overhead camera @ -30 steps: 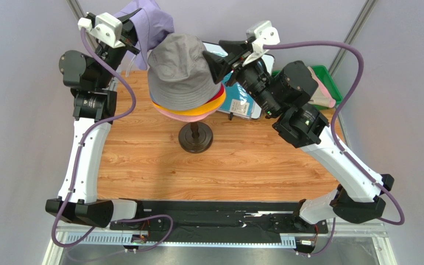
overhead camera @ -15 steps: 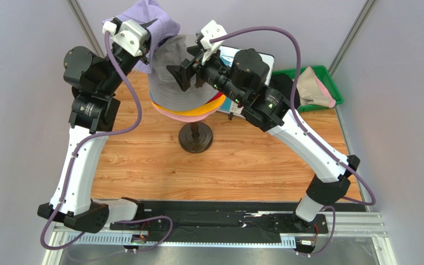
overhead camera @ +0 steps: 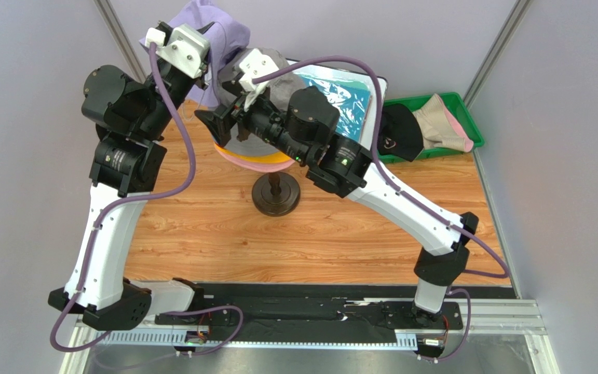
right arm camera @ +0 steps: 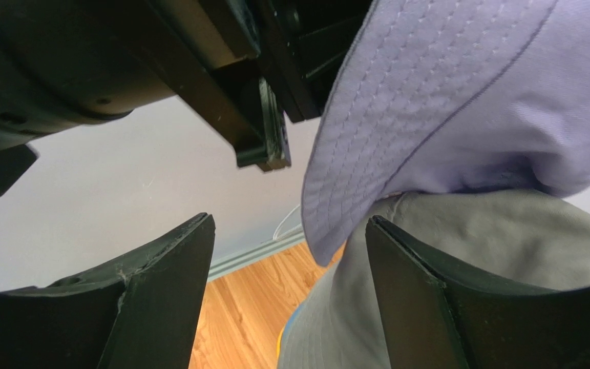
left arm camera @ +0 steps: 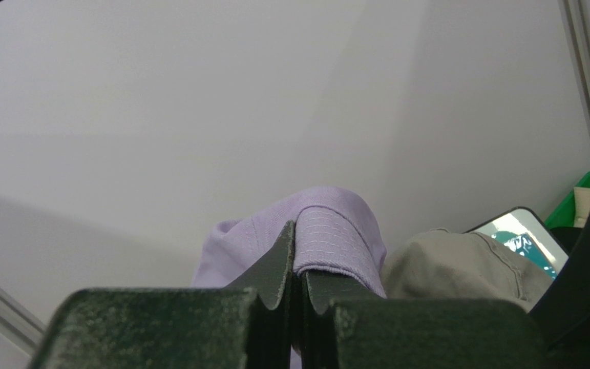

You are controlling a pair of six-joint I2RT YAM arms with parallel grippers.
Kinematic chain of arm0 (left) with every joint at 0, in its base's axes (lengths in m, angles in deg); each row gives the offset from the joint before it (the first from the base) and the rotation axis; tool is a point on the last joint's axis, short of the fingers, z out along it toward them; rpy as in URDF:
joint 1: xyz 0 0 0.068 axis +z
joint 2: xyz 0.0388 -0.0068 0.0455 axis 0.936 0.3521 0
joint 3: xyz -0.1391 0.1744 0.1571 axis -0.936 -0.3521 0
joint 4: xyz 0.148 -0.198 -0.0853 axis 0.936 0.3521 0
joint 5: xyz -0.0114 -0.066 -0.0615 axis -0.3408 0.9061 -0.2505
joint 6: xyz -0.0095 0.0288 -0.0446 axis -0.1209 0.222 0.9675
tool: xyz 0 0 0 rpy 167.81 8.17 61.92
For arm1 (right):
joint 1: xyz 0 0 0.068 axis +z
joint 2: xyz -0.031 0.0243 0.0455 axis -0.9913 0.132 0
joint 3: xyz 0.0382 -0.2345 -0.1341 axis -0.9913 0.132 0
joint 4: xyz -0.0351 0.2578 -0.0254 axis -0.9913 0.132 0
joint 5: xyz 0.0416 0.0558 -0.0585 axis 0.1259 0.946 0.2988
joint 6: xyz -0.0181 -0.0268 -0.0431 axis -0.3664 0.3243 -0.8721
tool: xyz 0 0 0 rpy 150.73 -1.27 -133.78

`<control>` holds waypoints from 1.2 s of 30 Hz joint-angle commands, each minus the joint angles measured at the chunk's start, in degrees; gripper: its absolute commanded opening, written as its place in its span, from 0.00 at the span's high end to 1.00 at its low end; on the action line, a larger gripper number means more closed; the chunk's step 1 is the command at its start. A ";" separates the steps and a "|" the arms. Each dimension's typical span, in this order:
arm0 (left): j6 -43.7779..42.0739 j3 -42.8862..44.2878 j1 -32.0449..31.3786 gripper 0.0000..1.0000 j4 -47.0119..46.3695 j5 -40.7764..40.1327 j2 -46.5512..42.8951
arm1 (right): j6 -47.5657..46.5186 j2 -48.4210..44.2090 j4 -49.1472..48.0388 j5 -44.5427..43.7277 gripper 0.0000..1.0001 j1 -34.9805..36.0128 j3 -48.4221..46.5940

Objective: Stack the hats
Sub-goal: Stack the hat on the hat.

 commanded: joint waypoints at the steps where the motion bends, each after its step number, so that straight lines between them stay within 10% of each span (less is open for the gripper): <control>1: -0.45 1.21 -0.75 1.00 -0.19 -0.68 -3.90 | -2.61 3.32 -5.20 -5.24 0.26 0.37 -5.67; 7: -2.82 -0.99 -0.92 1.00 -1.07 -3.31 -6.72 | -8.50 8.77 -10.90 -15.69 0.86 0.19 -9.02; 13: -6.42 -2.22 -0.92 1.00 -3.43 -4.28 -7.25 | -11.67 12.20 -21.27 -17.64 1.00 -3.76 -11.66; 27: -18.19 -5.81 -0.83 1.00 -19.52 -1.13 -1.80 | -17.29 11.77 -29.98 -6.39 1.00 -12.90 -14.48; 36: -36.75 -29.70 -0.75 1.00 -38.85 2.65 -7.59 | -24.33 -3.85 -40.87 -6.91 1.00 -15.10 13.54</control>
